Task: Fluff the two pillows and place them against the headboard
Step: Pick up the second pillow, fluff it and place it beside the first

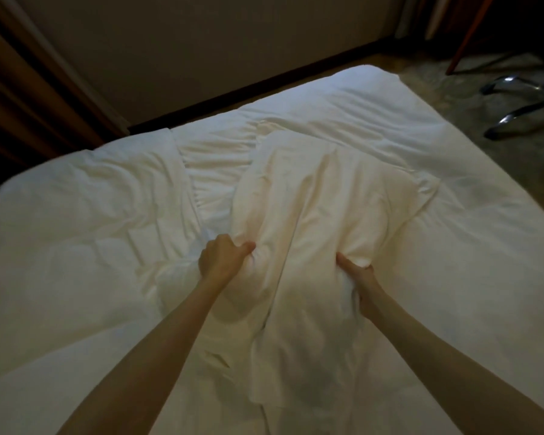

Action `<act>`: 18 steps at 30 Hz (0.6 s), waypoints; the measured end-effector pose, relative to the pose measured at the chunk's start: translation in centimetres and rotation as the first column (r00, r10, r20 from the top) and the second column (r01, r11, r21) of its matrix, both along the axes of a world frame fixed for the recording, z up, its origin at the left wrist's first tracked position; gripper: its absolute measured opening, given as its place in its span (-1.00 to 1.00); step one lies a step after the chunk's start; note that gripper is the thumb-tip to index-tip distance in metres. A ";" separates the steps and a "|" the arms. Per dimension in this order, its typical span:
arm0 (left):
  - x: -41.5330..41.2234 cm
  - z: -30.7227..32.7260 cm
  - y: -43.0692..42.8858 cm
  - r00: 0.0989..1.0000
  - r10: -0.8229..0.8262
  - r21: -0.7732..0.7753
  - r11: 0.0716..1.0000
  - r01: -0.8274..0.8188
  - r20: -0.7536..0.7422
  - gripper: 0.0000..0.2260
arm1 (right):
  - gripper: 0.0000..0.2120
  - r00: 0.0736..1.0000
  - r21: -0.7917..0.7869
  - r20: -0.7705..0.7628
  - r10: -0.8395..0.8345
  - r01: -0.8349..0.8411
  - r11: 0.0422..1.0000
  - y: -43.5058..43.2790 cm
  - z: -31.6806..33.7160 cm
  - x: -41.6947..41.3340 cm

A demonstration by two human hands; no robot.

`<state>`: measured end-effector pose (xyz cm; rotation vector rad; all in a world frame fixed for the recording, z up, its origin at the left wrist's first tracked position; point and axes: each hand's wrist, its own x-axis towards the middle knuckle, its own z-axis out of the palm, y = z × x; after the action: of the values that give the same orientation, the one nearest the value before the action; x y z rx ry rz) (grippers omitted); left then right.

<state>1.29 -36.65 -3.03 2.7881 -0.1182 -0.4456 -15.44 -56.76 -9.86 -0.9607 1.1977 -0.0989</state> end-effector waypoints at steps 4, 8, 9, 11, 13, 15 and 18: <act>-1.8 5.4 -0.7 0.991 -0.050 -0.117 0.991 0.064 0.121 -0.56 | -0.07 0.998 0.077 0.056 -0.019 0.015 0.997 0.3 3.7 -0.5; -3.6 9.9 -0.6 0.967 -0.079 -0.202 0.971 0.130 0.242 -0.67 | -0.21 0.993 0.074 0.117 -0.028 0.019 0.997 1.4 7.1 -1.3; -4.1 10.9 -0.2 0.961 -0.080 -0.221 0.965 0.141 0.265 -0.69 | -0.25 0.992 0.077 0.123 -0.023 0.013 0.997 1.9 8.1 -1.5; -5.0 12.6 0.6 0.946 -0.074 -0.251 0.955 0.158 0.314 -0.72 | -0.34 0.990 0.085 0.138 -0.012 0.000 0.996 3.0 9.5 -1.7; -5.9 14.7 2.6 0.927 -0.064 -0.280 0.944 0.176 0.369 -0.74 | -0.44 0.984 0.102 0.179 0.011 -0.030 0.994 5.1 11.3 -1.9; -6.5 16.6 4.6 0.909 -0.052 -0.304 0.933 0.192 0.414 -0.77 | -0.46 0.979 0.108 0.202 0.021 -0.043 0.993 7.3 12.7 -1.9; -7.4 19.4 8.3 0.868 -0.044 -0.300 0.928 0.219 0.495 -0.77 | -0.47 0.969 0.118 0.246 0.024 -0.054 0.992 11.4 14.7 -1.9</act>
<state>-6.06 -28.40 16.38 2.4791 -0.4593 0.2376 -17.29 -45.34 4.80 -0.8362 0.9465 -0.1067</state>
